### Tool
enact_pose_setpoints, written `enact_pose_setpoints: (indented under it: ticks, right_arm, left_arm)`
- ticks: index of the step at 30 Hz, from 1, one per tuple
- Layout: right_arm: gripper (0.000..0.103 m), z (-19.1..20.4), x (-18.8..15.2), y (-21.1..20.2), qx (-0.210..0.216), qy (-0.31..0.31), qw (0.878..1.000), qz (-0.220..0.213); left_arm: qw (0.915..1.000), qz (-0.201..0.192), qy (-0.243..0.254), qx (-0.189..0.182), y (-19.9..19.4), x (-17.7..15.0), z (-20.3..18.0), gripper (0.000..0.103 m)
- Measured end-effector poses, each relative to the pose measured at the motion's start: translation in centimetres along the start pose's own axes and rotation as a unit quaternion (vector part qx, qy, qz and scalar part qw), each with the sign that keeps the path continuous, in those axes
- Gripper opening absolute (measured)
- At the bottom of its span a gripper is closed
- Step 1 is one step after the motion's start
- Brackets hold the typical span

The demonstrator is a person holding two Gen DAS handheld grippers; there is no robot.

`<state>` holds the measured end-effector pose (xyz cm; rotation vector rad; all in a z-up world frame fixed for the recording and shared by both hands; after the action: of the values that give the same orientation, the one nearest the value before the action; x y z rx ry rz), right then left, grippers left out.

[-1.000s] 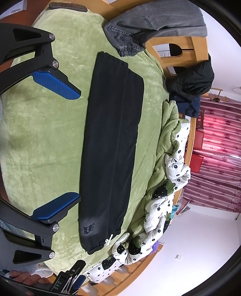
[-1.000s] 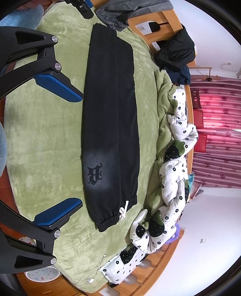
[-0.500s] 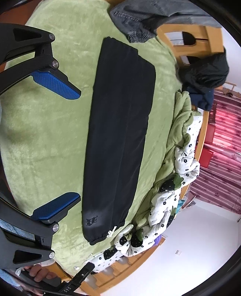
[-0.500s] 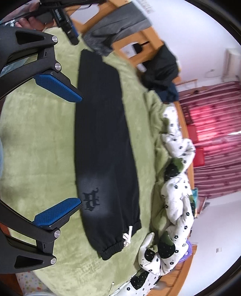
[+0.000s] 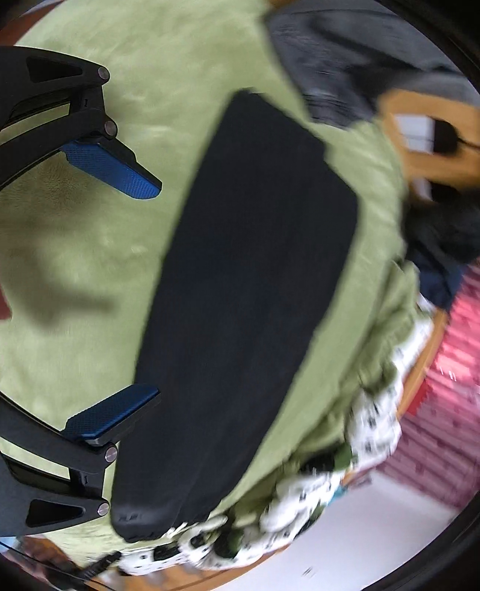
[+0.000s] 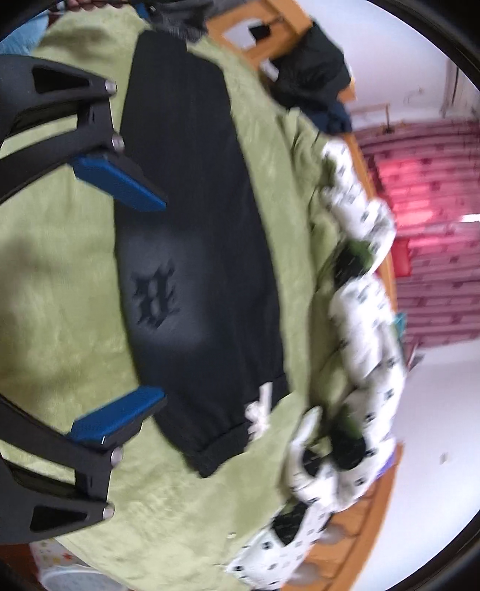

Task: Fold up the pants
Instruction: 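Grasp the waistband edge of the black sweatpants with both tools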

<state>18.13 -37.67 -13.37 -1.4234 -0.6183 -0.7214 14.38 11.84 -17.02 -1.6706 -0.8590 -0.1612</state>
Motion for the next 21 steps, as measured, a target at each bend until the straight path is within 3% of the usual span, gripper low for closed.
enact_pose_setpoints:
  ticks: [2, 4, 8, 17, 18, 19, 20, 21]
  right_arm:
    - [0.073, -1.2, -1.5, 2.8, -0.004, 0.015, 1.000, 0.024]
    - [0.072, -2.5, -3.3, 4.9, 0.004, 0.042, 0.998, 0.045]
    - [0.070, -4.6, -5.6, 7.2, 0.039, 0.106, 0.992, 0.057]
    - [0.071, -5.9, -5.4, 11.1, 0.105, 0.175, 0.977, 0.060]
    - [0.071, -6.0, -5.0, 11.8, 0.109, 0.182, 0.975, 0.060]
    - [0.070, -6.1, -4.6, 12.2, 0.110, 0.186, 0.975, 0.058]
    - [0.064, -6.1, -4.1, 12.6, 0.111, 0.192, 0.974, 0.054]
    - [0.049, -6.1, -3.8, 12.9, 0.106, 0.194, 0.974, 0.054]
  left_arm:
    - [0.9994, 0.024, -0.022, 0.010, 2.4, -1.5, 1.7, 0.099]
    - [0.9991, 0.027, -0.034, 0.005, 3.5, -2.6, 2.6, 0.097]
    - [0.9993, -0.031, -0.017, -0.004, 3.2, -3.5, 2.4, 0.098]
    - [0.9919, -0.031, -0.109, -0.057, 5.3, 0.5, 4.0, 0.096]
    - [0.9912, -0.031, -0.115, -0.058, 5.7, 0.9, 4.1, 0.094]
    - [0.9909, -0.032, -0.119, -0.055, 6.0, 1.5, 4.1, 0.086]
    - [0.9910, -0.033, -0.120, -0.049, 6.3, 1.7, 4.1, 0.072]
    - [0.9912, -0.031, -0.122, -0.041, 6.6, 2.1, 4.1, 0.063]
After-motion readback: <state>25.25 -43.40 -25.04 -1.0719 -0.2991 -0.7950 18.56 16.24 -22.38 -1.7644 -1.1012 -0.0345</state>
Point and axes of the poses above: each gripper's, at about its wrist camera, not at the fingertips, and y roughly the way its jaws point, z to its left, x to its top, the point moved 5 cm from there along y, roughly the way its jaws point, and after that the axes turned 1 degree about x, right-handed, at the moved point
